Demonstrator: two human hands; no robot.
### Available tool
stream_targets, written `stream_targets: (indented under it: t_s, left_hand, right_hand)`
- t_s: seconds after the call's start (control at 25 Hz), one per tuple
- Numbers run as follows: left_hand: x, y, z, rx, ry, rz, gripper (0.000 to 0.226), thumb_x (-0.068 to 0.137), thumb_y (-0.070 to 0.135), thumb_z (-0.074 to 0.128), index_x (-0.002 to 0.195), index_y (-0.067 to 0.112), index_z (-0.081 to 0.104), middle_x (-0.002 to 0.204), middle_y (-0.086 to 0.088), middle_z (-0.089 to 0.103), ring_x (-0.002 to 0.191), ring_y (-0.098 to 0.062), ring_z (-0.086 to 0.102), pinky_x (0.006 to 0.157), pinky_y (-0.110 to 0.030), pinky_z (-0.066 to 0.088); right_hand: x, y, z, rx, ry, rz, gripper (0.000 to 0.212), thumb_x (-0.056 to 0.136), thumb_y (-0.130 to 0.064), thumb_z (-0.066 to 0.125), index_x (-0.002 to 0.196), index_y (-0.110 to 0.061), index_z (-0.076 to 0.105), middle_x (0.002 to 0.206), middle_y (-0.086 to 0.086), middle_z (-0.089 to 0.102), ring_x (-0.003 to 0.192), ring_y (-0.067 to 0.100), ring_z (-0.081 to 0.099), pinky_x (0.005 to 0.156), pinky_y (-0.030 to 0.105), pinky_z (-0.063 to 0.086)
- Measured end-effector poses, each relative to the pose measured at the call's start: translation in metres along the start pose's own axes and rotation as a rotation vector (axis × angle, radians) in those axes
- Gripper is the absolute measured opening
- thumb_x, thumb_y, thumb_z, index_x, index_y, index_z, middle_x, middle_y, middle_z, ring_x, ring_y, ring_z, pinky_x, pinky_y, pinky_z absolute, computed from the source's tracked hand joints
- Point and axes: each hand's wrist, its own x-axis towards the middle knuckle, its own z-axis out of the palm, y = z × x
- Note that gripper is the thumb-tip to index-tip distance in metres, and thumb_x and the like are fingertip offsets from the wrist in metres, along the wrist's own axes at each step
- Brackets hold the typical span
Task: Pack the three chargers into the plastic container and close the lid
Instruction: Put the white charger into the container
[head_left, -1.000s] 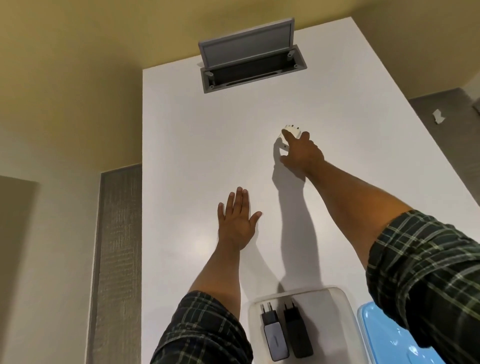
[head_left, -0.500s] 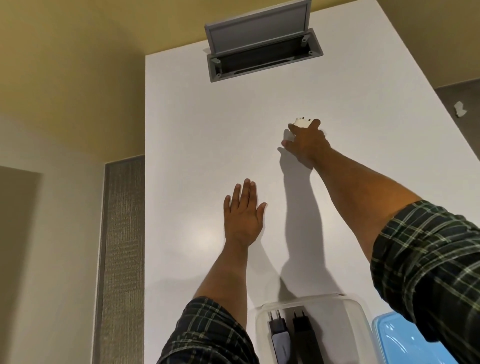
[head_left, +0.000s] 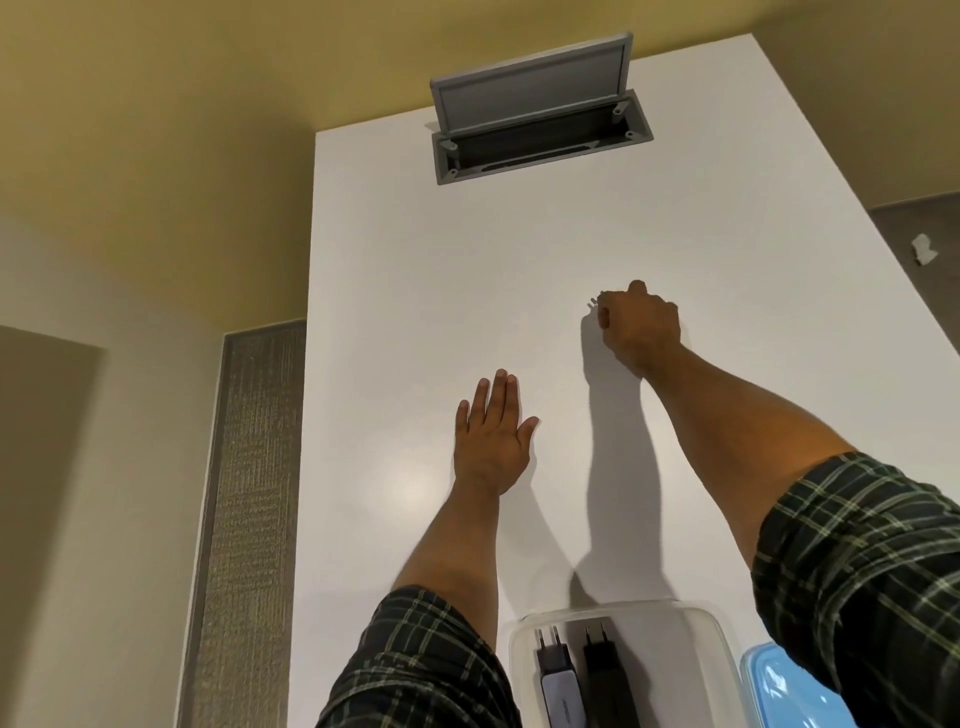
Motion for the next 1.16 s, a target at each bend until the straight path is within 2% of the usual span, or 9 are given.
stream_targets:
  t_s: [0.2,0.32,0.48,0.6,0.72,0.88,1.0,1.16]
  left_hand:
    - [0.014,-0.006,-0.007,0.007,-0.128,0.022,0.068,0.108,0.049,0.017,0.162,0.02,-0.011,0.17,0.005,-0.017,0.159,-0.019,-0.013,0.13,-0.043,0.004]
    - [0.007,-0.015,-0.006,0.026,-0.187,0.021,0.067,0.109,0.044,0.021,0.162,0.016,-0.008,0.171,0.0,-0.014,0.159,-0.021,-0.008,0.129,-0.039,0.011]
    - [-0.022,-0.029,0.002,0.042,-0.214,0.023,0.063,0.111,0.039,0.02,0.163,0.011,-0.002,0.172,-0.004,-0.007,0.16,-0.022,-0.001,0.129,-0.035,0.014]
    - [-0.049,-0.04,0.003,0.045,-0.218,-0.005,0.062,0.111,0.035,0.018,0.162,0.006,-0.002,0.171,-0.009,-0.007,0.16,-0.024,-0.002,0.129,-0.035,0.011]
    - [-0.072,-0.046,-0.003,0.006,-0.194,-0.042,0.063,0.112,0.033,0.018,0.161,0.001,-0.004,0.17,-0.014,-0.008,0.16,-0.024,-0.004,0.129,-0.033,0.006]
    - [-0.098,-0.045,-0.021,-0.005,-0.118,-0.077,0.062,0.112,0.033,0.018,0.16,-0.001,-0.003,0.17,-0.015,-0.008,0.16,-0.024,-0.004,0.129,-0.03,0.005]
    - [-0.118,-0.04,-0.036,-0.057,-0.121,-0.089,0.062,0.112,0.033,0.021,0.161,0.002,0.001,0.171,-0.013,-0.006,0.16,-0.024,-0.002,0.129,-0.032,0.005]
    - [-0.156,-0.034,-0.036,-0.011,-0.111,-0.065,0.062,0.112,0.032,0.019,0.161,0.001,-0.001,0.17,-0.014,-0.006,0.16,-0.024,-0.003,0.129,-0.032,0.005]
  right_hand:
    - [-0.023,0.012,0.009,0.229,0.041,-0.003,0.013,0.079,-0.015,0.056,0.092,-0.019,0.057,0.095,0.01,0.057,0.078,0.038,0.062,0.076,0.038,0.049]
    - [-0.041,0.005,0.019,0.359,0.004,-0.016,0.03,0.069,-0.03,0.068,0.095,-0.024,0.054,0.089,0.0,0.057,0.075,0.028,0.058,0.067,0.032,0.043]
    - [-0.068,-0.002,0.03,0.435,-0.02,-0.022,0.049,0.061,-0.042,0.071,0.105,-0.033,0.052,0.095,-0.005,0.054,0.074,0.02,0.057,0.062,0.028,0.038]
    - [-0.087,-0.005,0.027,0.409,-0.008,-0.067,0.064,0.062,-0.046,0.07,0.121,-0.035,0.049,0.105,-0.005,0.052,0.078,0.021,0.058,0.065,0.028,0.041]
    - [-0.102,-0.006,0.012,0.318,0.012,-0.131,0.071,0.067,-0.045,0.071,0.133,-0.03,0.049,0.116,0.0,0.052,0.093,0.025,0.064,0.071,0.03,0.047]
    - [-0.129,-0.007,-0.014,0.249,0.036,-0.2,0.076,0.07,-0.043,0.072,0.139,-0.021,0.049,0.12,0.007,0.05,0.102,0.03,0.062,0.082,0.037,0.054]
    - [-0.156,-0.001,-0.027,0.233,0.068,-0.237,0.071,0.067,-0.044,0.073,0.131,-0.018,0.054,0.114,0.006,0.048,0.094,0.031,0.062,0.074,0.035,0.053]
    - [-0.205,0.013,-0.03,0.284,0.098,-0.276,0.068,0.062,-0.041,0.073,0.126,-0.021,0.056,0.11,0.0,0.048,0.084,0.029,0.064,0.066,0.031,0.05]
